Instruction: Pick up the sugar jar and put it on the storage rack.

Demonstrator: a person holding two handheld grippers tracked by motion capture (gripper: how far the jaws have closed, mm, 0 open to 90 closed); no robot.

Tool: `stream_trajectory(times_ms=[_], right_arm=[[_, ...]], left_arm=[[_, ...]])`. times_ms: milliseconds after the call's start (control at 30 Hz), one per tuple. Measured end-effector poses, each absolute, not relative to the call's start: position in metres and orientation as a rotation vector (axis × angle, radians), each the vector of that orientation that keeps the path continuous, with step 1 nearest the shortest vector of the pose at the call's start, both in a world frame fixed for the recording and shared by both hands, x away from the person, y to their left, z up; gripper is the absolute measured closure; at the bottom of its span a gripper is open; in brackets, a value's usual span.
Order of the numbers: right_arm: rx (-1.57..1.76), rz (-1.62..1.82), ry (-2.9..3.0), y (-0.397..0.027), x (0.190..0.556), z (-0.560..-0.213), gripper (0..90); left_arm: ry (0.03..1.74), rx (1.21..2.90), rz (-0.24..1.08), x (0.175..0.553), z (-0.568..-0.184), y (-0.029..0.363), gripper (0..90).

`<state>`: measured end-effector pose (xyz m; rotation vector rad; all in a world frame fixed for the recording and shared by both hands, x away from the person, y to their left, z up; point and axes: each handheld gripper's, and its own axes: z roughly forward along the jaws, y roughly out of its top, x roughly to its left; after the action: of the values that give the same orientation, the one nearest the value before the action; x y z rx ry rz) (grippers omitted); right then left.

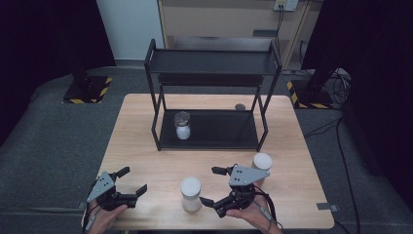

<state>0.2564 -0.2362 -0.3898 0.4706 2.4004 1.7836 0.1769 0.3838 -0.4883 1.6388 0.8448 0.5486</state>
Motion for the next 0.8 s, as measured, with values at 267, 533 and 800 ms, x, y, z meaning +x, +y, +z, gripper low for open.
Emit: stream_trajectory(times_ms=[267, 533, 800], right_arm=[[0.468, 1.766, 2.448, -0.215, 0.266, -0.399, 4.8], [0.445, 1.725, 2.482, -0.202, 0.271, -0.400, 6.2], [0.430, 1.677, 2.524, -0.194, 0.275, -0.395, 7.7]], left_arm=[[0.845, 1.638, 0.549, 0.177, -0.488, 0.384, 0.4], [0.842, 1.640, 0.547, 0.177, -0.488, 0.384, 0.5], [0.840, 1.643, 0.545, 0.177, -0.488, 0.384, 0.5]])
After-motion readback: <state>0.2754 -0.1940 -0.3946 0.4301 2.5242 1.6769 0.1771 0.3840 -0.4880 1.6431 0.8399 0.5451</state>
